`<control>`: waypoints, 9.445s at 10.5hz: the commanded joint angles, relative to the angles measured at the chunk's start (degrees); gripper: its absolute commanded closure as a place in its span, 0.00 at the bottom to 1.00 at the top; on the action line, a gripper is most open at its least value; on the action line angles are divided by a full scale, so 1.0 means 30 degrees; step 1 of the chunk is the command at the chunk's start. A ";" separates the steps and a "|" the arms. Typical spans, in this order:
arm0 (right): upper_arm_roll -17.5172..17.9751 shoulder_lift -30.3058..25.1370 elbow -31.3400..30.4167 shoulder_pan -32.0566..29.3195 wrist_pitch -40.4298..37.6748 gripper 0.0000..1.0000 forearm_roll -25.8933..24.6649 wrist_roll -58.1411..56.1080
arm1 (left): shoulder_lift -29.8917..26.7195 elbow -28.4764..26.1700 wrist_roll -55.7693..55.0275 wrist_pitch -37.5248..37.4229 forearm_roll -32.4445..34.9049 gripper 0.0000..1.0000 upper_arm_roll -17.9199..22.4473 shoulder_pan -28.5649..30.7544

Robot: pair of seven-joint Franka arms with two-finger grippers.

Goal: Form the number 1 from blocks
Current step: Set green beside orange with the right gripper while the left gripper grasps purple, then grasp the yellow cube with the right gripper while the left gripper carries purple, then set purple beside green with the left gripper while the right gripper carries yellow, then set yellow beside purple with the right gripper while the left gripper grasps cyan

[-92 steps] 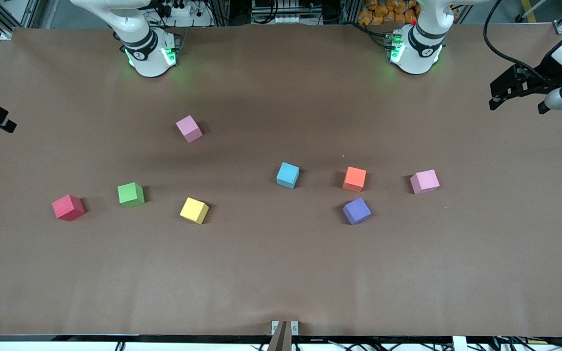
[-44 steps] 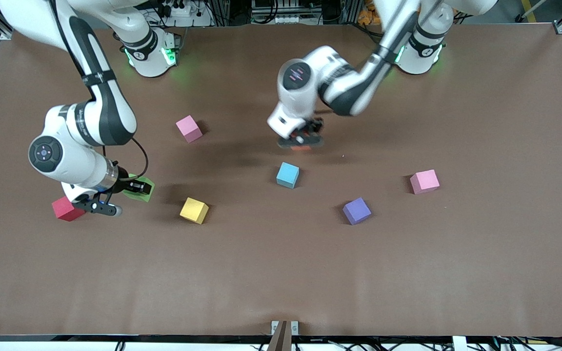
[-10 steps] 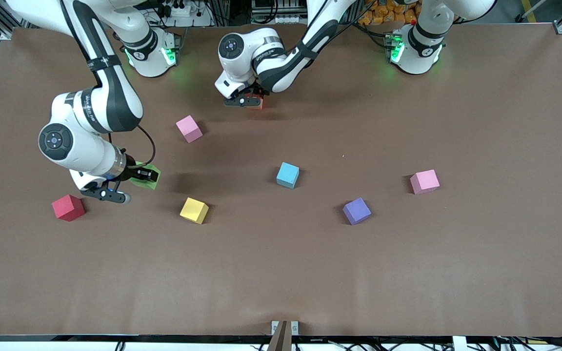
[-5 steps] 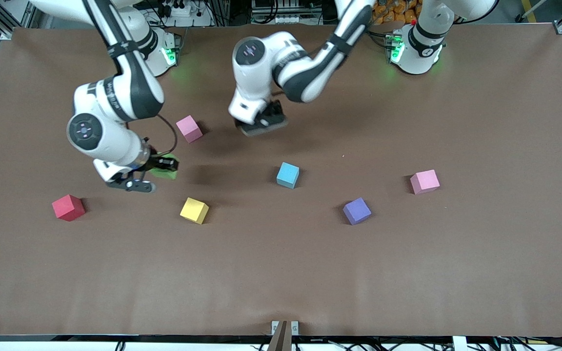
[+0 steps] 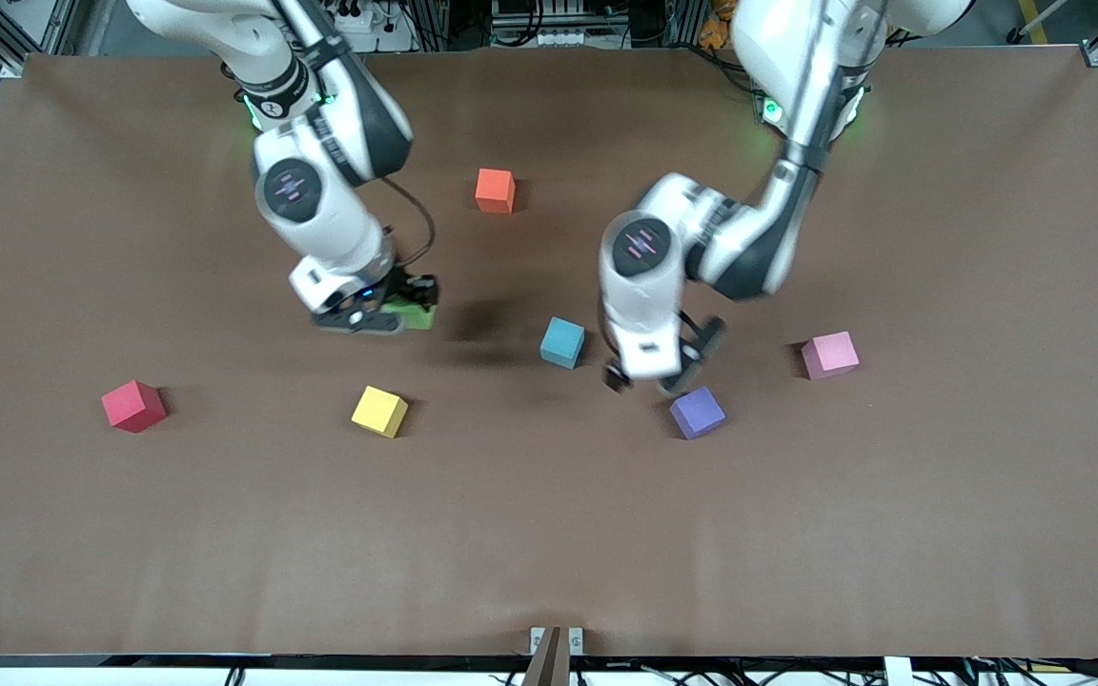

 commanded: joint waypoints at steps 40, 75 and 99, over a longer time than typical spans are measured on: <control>0.1276 0.6975 0.8508 -0.7302 -0.1044 0.00 0.0262 0.2805 | 0.3283 0.4367 0.9391 0.0026 -0.0822 1.00 -0.3867 -0.4415; 0.0631 0.2263 0.2447 -0.4321 -0.2125 0.43 -0.0911 -0.2149 | 0.3728 0.4431 0.1700 0.0408 -0.1666 0.00 0.1987 -0.6302; 0.1041 0.3905 -0.0748 0.3277 0.3211 0.00 -0.1027 0.2685 | 0.4961 0.3346 -0.5554 0.0349 -0.6065 1.00 0.1142 -0.4449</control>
